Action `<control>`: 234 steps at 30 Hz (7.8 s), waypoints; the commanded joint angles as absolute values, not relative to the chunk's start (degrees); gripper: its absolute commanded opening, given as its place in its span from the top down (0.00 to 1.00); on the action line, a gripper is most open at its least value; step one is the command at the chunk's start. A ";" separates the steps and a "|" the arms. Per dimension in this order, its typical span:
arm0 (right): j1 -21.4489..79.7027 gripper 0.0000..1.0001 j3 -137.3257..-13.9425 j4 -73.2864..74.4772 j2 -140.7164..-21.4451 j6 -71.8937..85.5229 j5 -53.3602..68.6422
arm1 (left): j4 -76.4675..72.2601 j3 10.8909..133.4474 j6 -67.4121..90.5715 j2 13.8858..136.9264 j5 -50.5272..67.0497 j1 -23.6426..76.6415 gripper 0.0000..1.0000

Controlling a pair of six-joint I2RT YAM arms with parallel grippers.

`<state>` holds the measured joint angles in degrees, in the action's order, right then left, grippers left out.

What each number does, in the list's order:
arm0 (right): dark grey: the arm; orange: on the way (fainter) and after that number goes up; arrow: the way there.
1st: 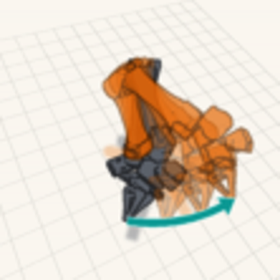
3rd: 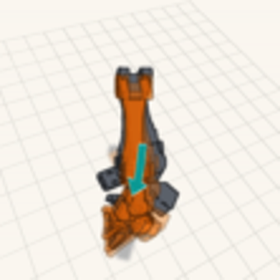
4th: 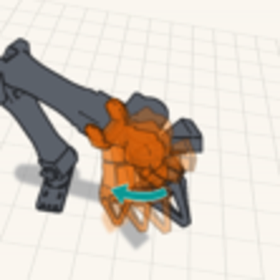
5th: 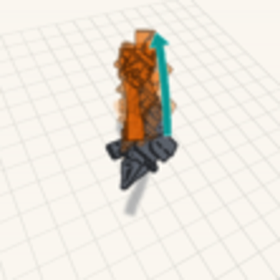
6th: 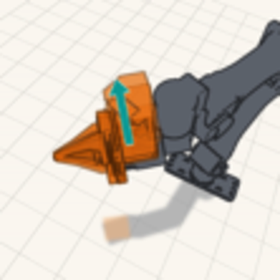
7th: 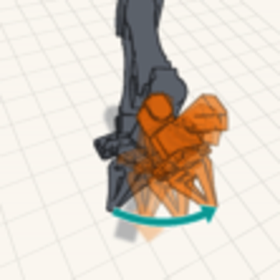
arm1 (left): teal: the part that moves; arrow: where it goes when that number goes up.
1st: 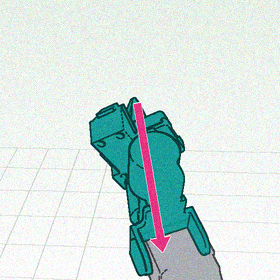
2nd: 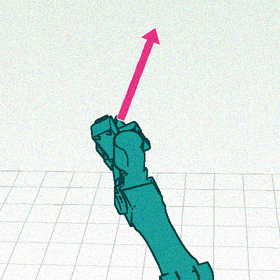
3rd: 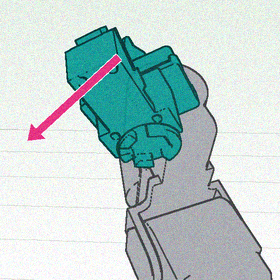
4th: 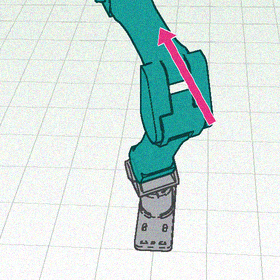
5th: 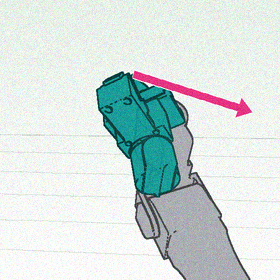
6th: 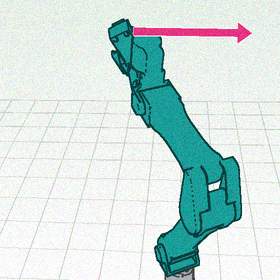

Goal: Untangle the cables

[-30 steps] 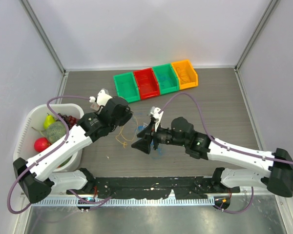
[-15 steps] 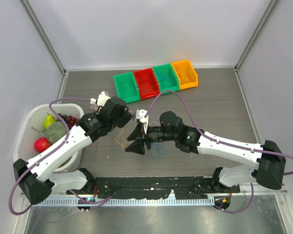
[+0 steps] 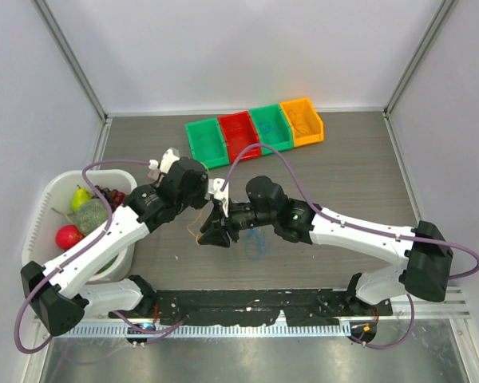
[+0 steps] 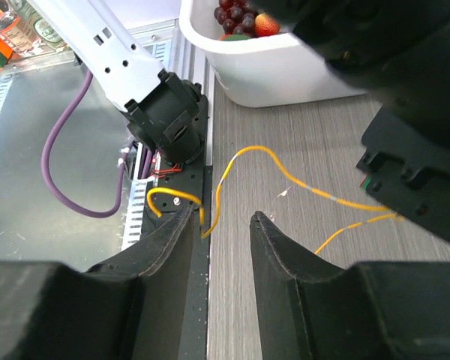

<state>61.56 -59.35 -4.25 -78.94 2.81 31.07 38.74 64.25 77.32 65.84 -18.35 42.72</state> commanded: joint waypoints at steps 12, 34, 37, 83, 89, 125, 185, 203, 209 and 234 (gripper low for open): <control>61.96 0.99 -55.66 -7.99 -72.62 7.28 14.89 | 37.45 62.58 74.89 60.13 -21.79 42.36 1.00; 54.94 0.99 -46.41 -4.32 -67.85 26.19 -6.08 | 33.84 60.73 70.40 58.80 -6.60 41.49 1.00; 53.97 0.98 -47.20 -1.50 -67.76 25.76 -4.31 | 33.14 60.56 70.31 59.24 -3.88 40.70 1.00; 50.71 0.24 -57.57 4.07 -64.06 24.60 16.36 | 30.42 63.46 56.25 66.09 7.90 36.74 1.00; 50.27 0.24 -56.43 -5.52 -70.84 30.05 22.50 | 25.40 61.61 56.07 65.48 11.78 36.74 1.00; 54.41 0.99 -52.82 -17.23 -77.34 40.43 -8.61 | 32.51 65.30 58.73 69.35 -4.81 36.56 0.41; 30.32 0.99 -94.48 -2.99 -92.89 26.72 8.26 | 20.30 37.09 45.70 43.77 -7.47 33.93 0.02; 27.95 0.99 -98.88 -2.46 -109.50 26.11 6.95 | 21.09 37.53 43.95 44.12 -7.65 34.01 0.02; 27.25 0.99 -101.16 -3.95 -116.89 24.96 7.29 | 21.09 37.35 44.03 44.12 -7.38 33.93 0.02; 30.93 0.92 -129.73 -5.79 -150.82 10.30 -25.84 | 18.99 34.54 46.14 44.91 -5.45 34.01 0.03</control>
<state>28.91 -126.67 -2.24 -150.02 14.83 -16.45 22.76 34.74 45.28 44.51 -6.26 34.09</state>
